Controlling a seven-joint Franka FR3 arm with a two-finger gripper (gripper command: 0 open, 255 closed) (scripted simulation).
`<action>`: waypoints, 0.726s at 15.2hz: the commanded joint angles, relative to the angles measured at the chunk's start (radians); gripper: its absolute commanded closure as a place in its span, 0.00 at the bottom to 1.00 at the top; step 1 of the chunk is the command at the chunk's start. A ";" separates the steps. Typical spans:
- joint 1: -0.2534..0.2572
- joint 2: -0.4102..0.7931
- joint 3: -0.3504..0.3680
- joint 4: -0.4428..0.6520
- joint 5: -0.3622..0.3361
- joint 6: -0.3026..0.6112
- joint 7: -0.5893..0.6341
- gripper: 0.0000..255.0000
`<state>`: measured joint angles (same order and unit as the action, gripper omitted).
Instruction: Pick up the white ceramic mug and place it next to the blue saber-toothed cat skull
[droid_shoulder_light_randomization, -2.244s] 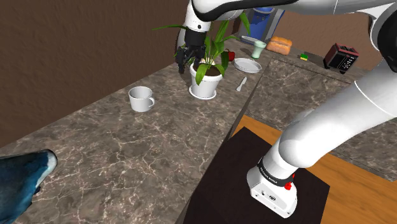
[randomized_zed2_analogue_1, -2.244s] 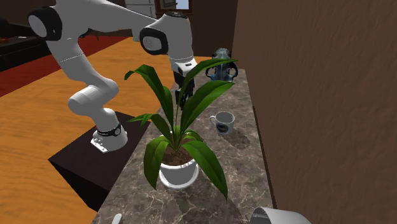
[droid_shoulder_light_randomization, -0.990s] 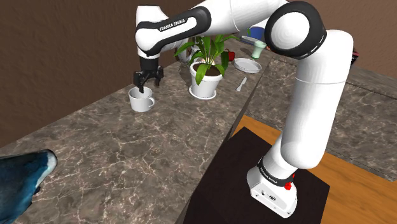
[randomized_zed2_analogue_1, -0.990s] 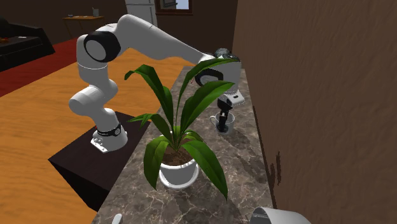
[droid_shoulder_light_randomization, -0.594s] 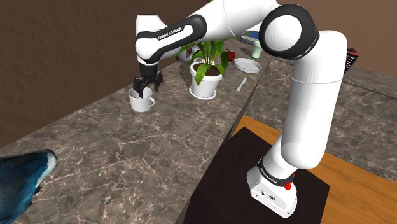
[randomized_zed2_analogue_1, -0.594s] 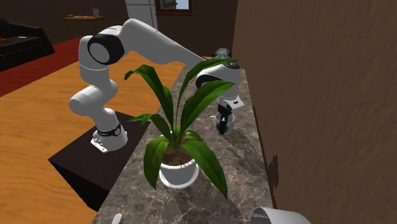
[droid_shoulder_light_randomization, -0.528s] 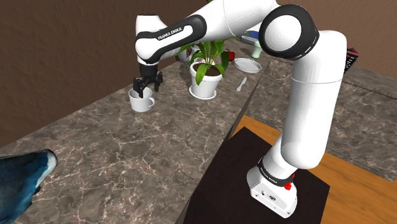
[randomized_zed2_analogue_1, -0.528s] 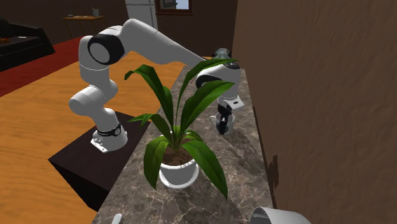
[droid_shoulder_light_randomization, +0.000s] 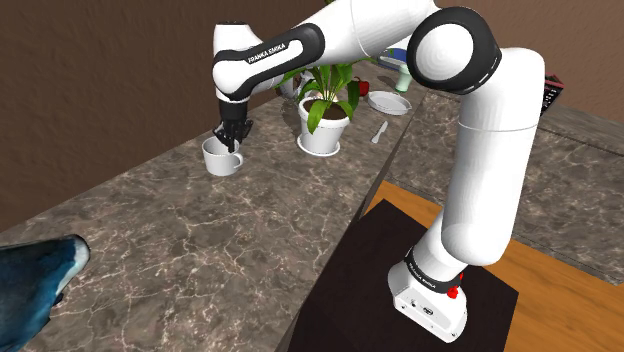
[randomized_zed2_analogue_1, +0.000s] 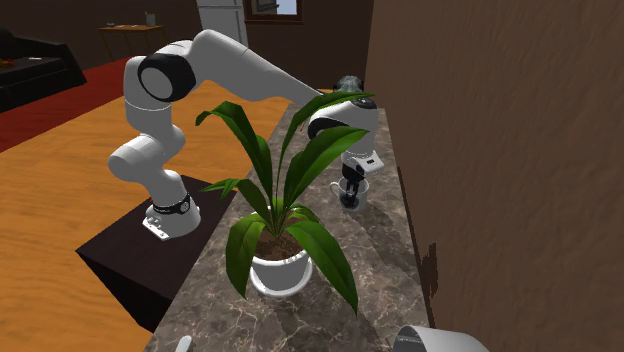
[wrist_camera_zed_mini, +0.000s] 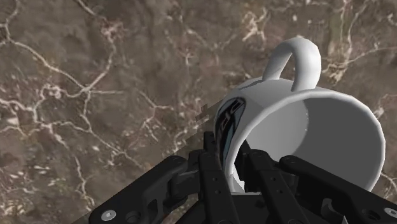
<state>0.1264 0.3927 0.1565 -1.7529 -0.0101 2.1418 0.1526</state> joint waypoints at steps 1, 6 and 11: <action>0.000 0.000 0.000 0.000 0.000 0.000 0.000 1.00; 0.000 0.000 0.000 0.000 0.000 0.000 0.000 1.00; -0.001 -0.022 0.002 0.023 0.003 -0.045 0.000 1.00</action>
<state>0.1256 0.3754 0.1578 -1.7356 -0.0074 2.1075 0.1524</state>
